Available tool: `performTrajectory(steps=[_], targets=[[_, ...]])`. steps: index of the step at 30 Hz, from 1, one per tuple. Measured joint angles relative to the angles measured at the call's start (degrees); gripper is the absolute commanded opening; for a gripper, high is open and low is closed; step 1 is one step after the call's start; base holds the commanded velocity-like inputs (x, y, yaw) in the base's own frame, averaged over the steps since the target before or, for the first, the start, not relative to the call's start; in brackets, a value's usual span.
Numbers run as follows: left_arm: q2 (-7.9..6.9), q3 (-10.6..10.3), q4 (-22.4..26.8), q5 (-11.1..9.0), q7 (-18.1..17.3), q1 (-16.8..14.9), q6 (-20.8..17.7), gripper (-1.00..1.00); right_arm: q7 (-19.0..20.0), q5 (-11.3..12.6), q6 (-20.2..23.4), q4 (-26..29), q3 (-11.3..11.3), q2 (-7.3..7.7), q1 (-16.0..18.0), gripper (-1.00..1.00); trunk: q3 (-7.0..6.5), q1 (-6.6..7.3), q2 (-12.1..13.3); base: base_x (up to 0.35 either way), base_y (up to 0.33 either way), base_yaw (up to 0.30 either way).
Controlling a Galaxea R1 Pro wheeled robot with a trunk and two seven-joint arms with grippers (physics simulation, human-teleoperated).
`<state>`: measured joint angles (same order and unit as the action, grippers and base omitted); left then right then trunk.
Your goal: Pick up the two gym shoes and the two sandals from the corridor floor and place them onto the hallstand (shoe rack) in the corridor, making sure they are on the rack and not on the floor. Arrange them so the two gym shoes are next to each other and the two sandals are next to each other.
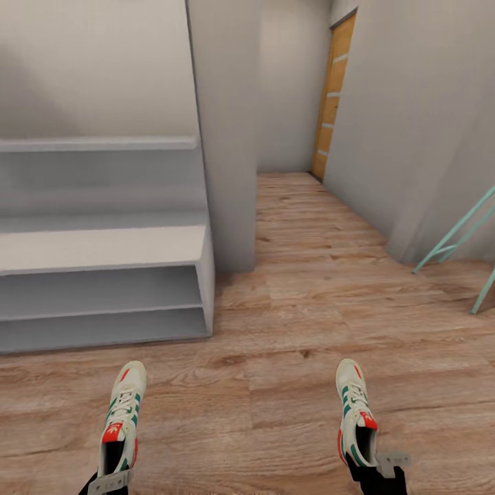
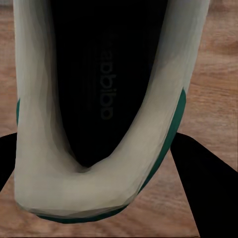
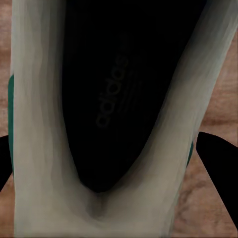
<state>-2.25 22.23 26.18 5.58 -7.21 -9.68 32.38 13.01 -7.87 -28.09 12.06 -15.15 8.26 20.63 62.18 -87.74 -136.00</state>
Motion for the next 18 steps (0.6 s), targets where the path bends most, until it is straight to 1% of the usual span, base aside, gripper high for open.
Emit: performTrajectory(steps=[5,9,12,18], targets=[[0.0,0.04,0.0,0.0,0.0,0.0,0.0,-1.0,0.0,0.0,0.0,-0.01,0.01,0.0,0.0,-1.0,0.0,0.0,0.0,-0.138,0.296,0.275],[-0.06,0.05,0.0,0.0,0.0,0.0,0.01,-1.0,0.0,-0.02,0.0,-0.01,0.02,0.0,0.0,-1.0,0.0,0.01,0.0,-0.047,0.301,0.244],[-0.08,0.05,-0.01,0.0,0.0,0.0,0.01,-1.0,0.0,0.0,0.0,-0.02,0.02,0.06,-0.01,-1.0,0.0,0.01,0.0,-0.01,0.305,0.087],[-0.08,0.05,-0.02,0.01,0.0,0.0,0.01,-1.0,0.0,0.06,0.0,0.0,-0.02,0.26,-0.01,-1.0,0.0,0.01,0.0,-0.002,0.306,0.013]])
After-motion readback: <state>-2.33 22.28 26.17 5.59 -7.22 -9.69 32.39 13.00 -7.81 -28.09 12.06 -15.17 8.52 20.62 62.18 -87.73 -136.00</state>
